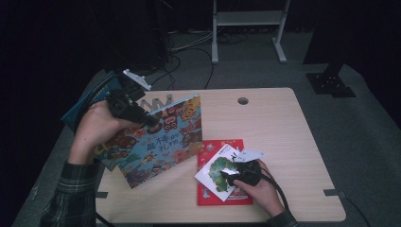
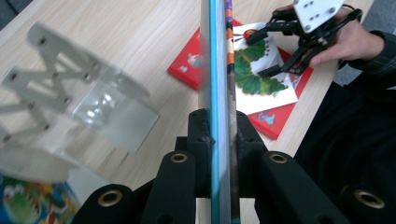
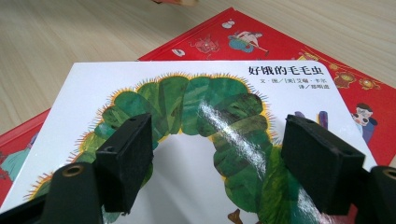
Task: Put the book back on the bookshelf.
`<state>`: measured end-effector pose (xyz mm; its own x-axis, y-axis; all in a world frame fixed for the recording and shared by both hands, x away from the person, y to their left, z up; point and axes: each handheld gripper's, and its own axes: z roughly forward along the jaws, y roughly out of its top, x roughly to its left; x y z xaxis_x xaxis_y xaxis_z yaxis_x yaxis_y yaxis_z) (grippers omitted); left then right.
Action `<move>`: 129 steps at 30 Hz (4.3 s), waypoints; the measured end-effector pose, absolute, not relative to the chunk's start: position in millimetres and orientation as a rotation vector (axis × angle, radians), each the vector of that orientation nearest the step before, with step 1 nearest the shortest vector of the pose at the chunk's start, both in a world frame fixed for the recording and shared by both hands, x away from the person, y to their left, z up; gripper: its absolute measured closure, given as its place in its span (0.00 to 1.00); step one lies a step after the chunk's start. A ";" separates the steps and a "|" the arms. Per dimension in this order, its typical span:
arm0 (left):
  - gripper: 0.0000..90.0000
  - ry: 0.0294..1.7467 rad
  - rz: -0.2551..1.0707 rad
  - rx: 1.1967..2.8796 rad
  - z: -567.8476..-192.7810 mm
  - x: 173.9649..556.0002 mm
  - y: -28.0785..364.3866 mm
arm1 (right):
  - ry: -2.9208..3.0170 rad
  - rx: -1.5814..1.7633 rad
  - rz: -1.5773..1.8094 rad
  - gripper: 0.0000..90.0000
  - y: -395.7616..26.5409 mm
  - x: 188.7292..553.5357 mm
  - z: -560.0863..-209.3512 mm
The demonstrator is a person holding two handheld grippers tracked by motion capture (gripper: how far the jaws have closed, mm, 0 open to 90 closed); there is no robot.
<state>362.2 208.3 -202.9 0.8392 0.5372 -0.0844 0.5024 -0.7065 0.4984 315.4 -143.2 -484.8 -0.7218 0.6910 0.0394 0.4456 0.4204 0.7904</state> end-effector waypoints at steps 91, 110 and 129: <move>0.88 1.585 0.501 2.106 -245.8 386.4 330.1 | 2.379 0.992 1.191 0.27 -142.2 316.3 -484.8; 1.00 1.441 0.527 2.144 -204.9 366.0 327.1 | 2.381 0.994 1.190 0.27 -142.2 316.4 -484.6; 0.99 1.165 0.340 2.296 -251.6 366.1 270.3 | 2.376 0.997 1.159 0.29 -148.9 312.4 -478.4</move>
<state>366.1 270.3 -251.6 0.5948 0.8036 -0.0179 0.6682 -0.4820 0.5668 312.4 -148.9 -478.4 -0.7076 0.7063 0.0206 0.4510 0.4290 0.7827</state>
